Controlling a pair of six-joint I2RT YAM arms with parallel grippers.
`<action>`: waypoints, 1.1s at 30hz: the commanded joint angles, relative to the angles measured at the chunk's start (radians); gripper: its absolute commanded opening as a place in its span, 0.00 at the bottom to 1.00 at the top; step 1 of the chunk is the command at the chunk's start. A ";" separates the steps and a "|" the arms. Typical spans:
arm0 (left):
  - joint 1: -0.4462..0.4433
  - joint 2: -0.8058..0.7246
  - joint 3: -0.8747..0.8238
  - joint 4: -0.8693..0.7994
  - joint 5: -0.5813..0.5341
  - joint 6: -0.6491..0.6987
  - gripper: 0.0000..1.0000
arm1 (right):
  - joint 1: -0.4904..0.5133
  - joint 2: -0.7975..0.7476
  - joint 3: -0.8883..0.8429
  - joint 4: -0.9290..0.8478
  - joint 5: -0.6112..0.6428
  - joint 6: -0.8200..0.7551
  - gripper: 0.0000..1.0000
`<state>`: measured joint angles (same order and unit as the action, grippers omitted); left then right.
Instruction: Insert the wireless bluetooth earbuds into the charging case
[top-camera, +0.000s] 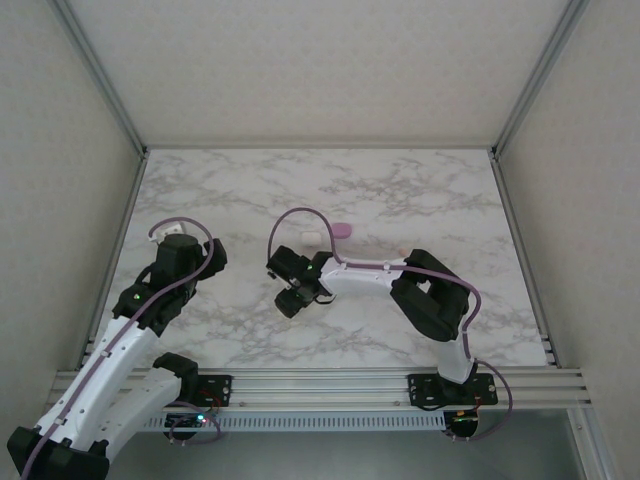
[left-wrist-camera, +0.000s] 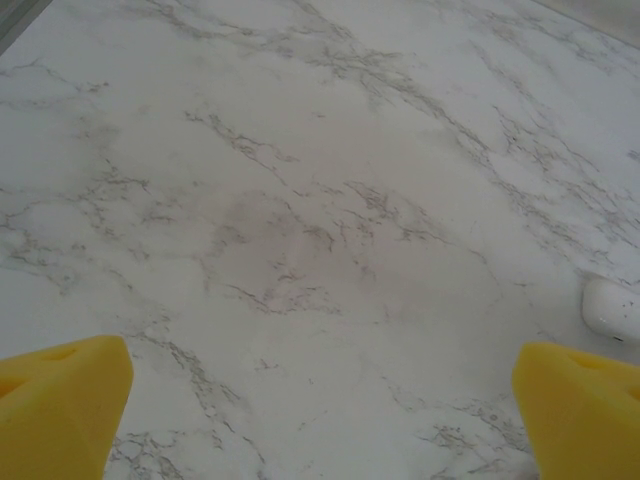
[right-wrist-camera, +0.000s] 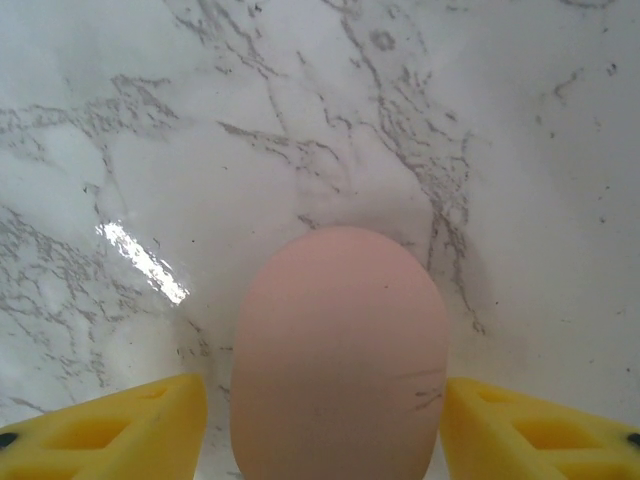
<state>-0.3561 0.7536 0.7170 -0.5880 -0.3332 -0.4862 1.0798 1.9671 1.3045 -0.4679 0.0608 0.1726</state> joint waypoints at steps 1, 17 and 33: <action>0.011 -0.003 -0.004 -0.011 0.025 0.004 0.97 | 0.005 -0.013 -0.028 0.065 0.028 -0.066 0.61; 0.039 0.002 0.037 0.166 0.439 -0.009 1.00 | 0.003 -0.481 -0.442 0.522 0.037 -0.320 0.33; -0.199 0.344 0.307 0.362 0.996 -0.037 0.89 | -0.086 -0.979 -0.541 0.502 0.067 -0.539 0.35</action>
<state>-0.5190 1.0782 0.9718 -0.2424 0.5755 -0.5552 1.0065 1.0058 0.7639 0.0406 0.1101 -0.3420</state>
